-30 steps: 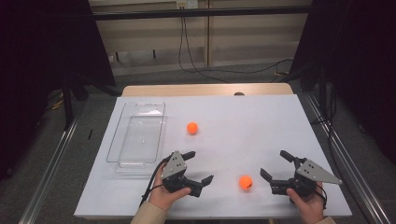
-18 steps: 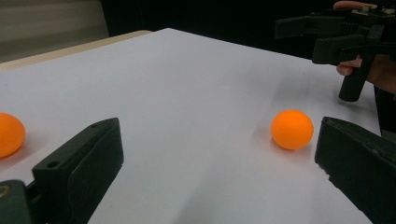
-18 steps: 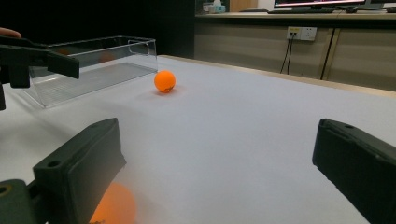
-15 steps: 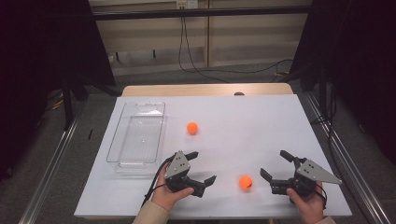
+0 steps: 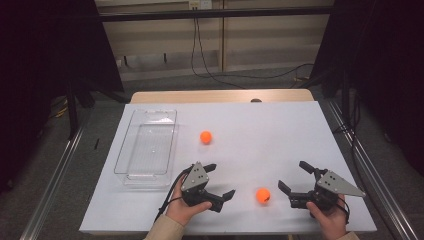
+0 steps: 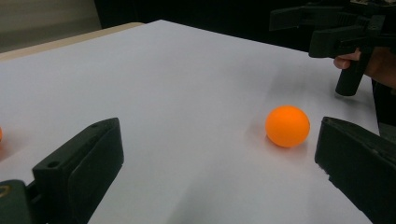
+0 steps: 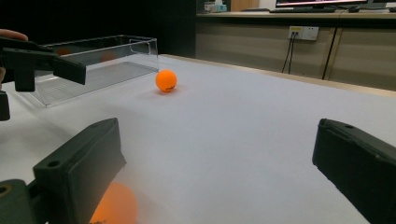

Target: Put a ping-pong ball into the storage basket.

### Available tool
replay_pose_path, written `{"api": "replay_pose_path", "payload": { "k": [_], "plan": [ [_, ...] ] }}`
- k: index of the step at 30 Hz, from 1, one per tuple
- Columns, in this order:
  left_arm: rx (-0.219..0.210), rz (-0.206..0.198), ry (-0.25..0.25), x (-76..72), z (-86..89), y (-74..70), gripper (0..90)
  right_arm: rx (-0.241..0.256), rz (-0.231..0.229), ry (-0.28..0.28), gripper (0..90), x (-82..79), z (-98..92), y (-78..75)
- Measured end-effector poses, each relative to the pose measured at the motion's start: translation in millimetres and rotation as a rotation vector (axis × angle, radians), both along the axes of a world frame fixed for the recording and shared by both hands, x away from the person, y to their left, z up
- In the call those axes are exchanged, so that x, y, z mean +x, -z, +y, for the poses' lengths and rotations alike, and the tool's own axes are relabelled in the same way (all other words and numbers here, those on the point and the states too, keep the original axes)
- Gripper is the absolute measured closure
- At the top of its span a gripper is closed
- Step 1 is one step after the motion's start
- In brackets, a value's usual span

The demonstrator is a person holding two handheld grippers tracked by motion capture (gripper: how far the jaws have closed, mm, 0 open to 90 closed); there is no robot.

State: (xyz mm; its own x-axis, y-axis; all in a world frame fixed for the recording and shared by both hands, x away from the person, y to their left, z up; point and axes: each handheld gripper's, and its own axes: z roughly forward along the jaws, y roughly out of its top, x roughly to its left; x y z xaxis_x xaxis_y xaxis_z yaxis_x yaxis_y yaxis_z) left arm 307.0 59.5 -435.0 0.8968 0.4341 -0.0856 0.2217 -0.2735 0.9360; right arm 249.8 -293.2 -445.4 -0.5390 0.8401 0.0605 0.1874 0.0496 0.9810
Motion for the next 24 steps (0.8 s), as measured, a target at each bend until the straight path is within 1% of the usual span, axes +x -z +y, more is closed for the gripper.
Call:
{"api": "replay_pose_path", "payload": {
  "k": [1, 2, 5, 12, 14, 24],
  "plan": [
    [0.006, -0.001, 0.003, -0.1, -0.7, 0.0, 1.1, 0.001, 0.001, -0.001, 1.2, -0.1, 0.0, 0.0],
    [-0.002, 0.003, 0.002, -0.5, -2.0, 0.4, 1.1, 0.002, 0.001, -0.002, 1.2, -0.2, -0.1, -0.1],
    [0.012, 0.004, 0.013, -0.2, -3.4, 0.7, 1.1, 0.001, 0.001, -0.003, 1.3, -0.1, -0.1, -0.1],
    [0.015, 0.01, 0.02, -0.1, -7.4, 1.3, 1.1, 0.001, 0.0, -0.004, 1.2, 0.1, 0.0, -0.2],
    [0.017, 0.008, 0.015, -0.3, -8.3, 1.1, 1.1, 0.0, 0.001, -0.004, 1.3, 0.0, 0.0, -0.2],
    [0.027, 0.008, 0.025, 0.3, -12.2, 1.1, 1.1, 0.0, 0.001, -0.005, 1.3, 0.1, -0.3, -0.2]
  ]
}}
